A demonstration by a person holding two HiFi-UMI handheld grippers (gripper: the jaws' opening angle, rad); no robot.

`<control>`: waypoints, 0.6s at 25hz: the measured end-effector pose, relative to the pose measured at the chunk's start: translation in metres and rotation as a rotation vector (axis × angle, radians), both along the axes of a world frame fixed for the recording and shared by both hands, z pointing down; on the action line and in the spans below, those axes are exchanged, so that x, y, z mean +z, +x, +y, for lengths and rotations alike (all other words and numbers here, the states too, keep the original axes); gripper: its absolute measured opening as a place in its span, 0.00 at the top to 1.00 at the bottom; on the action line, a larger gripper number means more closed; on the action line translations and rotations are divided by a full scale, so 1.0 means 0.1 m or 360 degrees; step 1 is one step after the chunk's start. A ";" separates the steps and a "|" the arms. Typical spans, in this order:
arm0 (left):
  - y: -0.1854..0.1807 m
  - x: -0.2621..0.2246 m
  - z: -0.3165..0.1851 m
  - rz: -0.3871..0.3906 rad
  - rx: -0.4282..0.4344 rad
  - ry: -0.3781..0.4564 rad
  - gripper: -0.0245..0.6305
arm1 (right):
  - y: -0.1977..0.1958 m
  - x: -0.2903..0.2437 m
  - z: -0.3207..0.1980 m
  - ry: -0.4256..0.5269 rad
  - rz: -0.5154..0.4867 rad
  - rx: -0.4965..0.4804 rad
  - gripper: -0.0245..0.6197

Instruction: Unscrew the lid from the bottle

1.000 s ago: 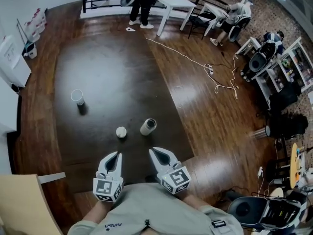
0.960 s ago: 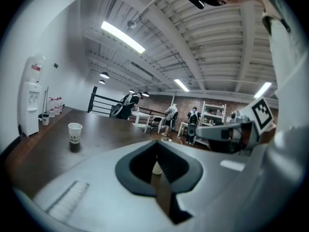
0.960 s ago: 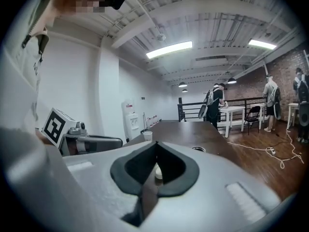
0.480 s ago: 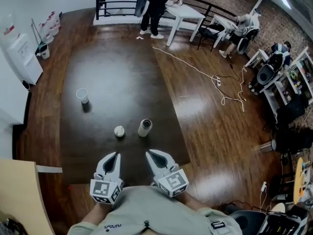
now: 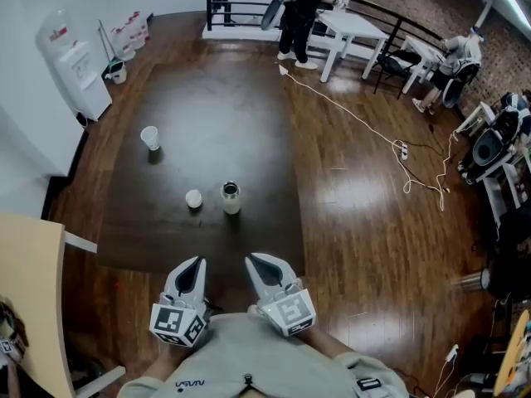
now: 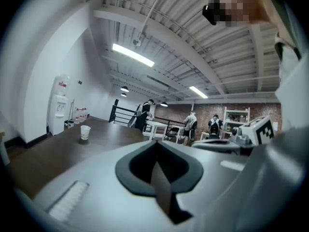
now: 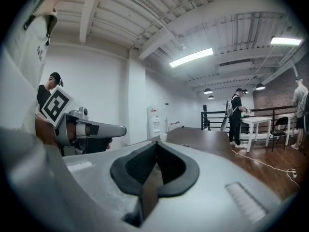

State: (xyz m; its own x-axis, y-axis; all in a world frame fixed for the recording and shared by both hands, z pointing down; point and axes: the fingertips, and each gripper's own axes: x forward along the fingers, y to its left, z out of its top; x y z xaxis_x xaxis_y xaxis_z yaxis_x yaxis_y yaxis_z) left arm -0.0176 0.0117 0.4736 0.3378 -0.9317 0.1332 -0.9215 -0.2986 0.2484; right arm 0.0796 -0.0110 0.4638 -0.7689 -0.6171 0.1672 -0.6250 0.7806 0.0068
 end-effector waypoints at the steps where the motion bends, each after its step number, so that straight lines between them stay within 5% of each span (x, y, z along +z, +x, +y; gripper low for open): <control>1: 0.03 -0.01 0.06 -0.0002 -0.0034 -0.0005 0.96 | 0.03 0.00 0.04 0.0000 0.0002 -0.0029 0.96; 15: 0.13 -0.23 0.93 -0.0157 -0.0274 0.0078 0.96 | 0.15 -0.18 0.56 0.0073 -0.0011 -0.0193 0.96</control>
State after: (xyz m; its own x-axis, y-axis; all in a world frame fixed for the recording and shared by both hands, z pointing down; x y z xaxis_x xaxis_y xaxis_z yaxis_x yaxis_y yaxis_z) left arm -0.0048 0.1050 0.4509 0.1605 -0.9808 0.1109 -0.9791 -0.1440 0.1434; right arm 0.0949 0.0449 0.4458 -0.8395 -0.5263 0.1354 -0.5261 0.8495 0.0399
